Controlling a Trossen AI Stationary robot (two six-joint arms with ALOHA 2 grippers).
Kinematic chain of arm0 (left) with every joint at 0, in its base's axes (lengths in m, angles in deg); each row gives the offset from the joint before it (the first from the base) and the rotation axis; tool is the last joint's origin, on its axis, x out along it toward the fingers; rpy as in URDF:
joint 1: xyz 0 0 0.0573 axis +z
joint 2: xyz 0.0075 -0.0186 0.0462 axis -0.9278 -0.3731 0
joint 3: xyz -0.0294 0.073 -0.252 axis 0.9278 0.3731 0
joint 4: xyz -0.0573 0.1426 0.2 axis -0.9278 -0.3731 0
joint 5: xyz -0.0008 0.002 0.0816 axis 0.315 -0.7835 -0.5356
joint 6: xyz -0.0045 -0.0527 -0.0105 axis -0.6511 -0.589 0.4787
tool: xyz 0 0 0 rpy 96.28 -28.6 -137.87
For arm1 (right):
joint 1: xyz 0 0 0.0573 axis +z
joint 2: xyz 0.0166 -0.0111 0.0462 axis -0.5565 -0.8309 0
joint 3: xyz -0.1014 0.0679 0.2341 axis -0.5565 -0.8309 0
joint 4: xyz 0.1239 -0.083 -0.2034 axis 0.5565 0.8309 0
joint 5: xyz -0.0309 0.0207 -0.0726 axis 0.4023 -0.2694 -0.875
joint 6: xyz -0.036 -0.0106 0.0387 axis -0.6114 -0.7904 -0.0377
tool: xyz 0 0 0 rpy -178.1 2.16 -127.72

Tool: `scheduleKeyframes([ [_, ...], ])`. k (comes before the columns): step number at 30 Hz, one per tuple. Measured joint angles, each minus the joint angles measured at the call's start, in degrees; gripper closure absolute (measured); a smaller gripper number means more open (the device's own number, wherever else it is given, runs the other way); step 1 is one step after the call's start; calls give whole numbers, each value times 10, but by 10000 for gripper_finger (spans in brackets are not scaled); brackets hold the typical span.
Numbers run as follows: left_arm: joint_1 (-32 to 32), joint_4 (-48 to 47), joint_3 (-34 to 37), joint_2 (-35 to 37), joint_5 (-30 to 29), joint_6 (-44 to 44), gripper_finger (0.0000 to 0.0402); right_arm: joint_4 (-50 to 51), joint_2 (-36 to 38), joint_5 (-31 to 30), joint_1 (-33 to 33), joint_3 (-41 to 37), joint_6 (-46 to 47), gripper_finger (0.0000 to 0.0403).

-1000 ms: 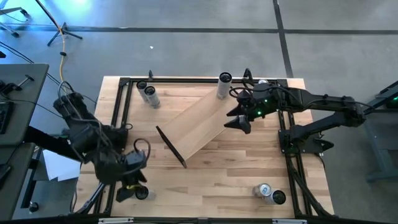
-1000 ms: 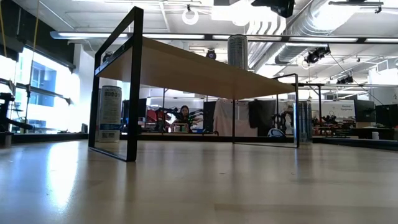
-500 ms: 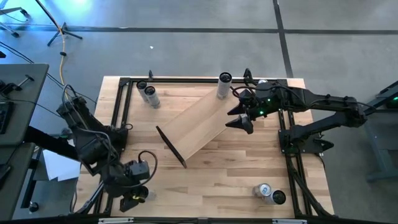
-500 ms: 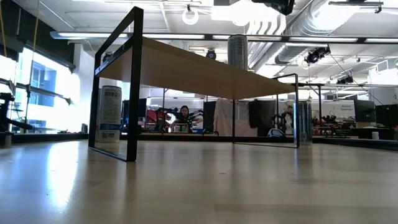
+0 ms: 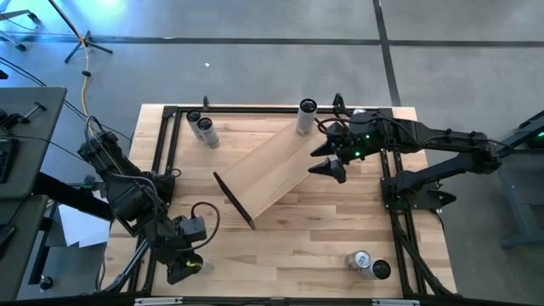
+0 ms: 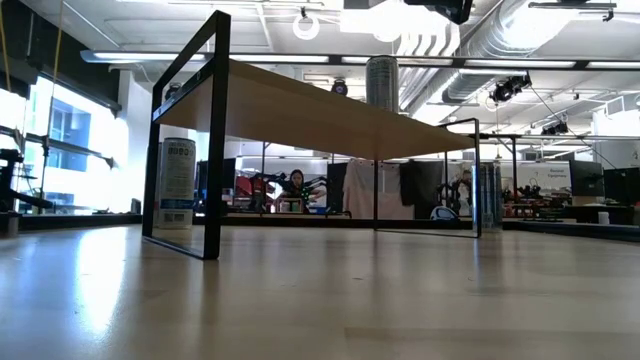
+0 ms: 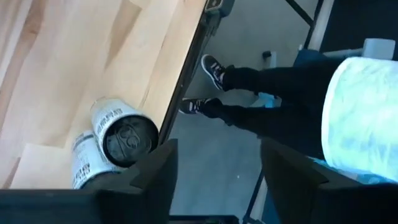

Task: Place canned beverage on shelf
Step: Put the white-yellow soda can on the shelf and align it with the other white-yellow soda can

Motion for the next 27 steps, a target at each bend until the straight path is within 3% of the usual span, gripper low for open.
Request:
scheduleKeyframes([
  [6,0,-32,0,0,-21,5,85,0,0,0,0,0,0,91],
  [10,3,-30,0,0,-30,-13,50,0,0,-10,0,0,0,91],
  [16,3,-31,0,2,-14,-56,46,0,0,-11,0,0,-7,91],
  [23,7,-32,0,2,-14,-46,48,0,0,-11,0,0,-16,91],
  [27,12,-37,0,-1,-7,-115,48,0,0,-11,0,0,-22,91],
])
